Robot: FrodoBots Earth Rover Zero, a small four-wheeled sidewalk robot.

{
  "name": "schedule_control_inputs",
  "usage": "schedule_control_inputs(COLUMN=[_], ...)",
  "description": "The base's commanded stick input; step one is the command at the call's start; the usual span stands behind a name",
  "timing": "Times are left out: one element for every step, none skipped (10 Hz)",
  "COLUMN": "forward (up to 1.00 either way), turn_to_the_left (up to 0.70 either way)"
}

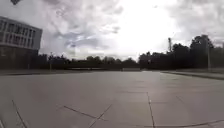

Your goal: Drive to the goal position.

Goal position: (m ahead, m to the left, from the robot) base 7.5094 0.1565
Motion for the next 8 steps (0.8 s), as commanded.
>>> schedule_control_inputs(forward=[1.0, 1.0, 1.0, 1.0, 1.0, 1.0, 1.0, 1.0], turn_to_the_left=[-0.4, -0.2, 0.0, 0.0, 0.0, 0.0, 0.0, 0.0])
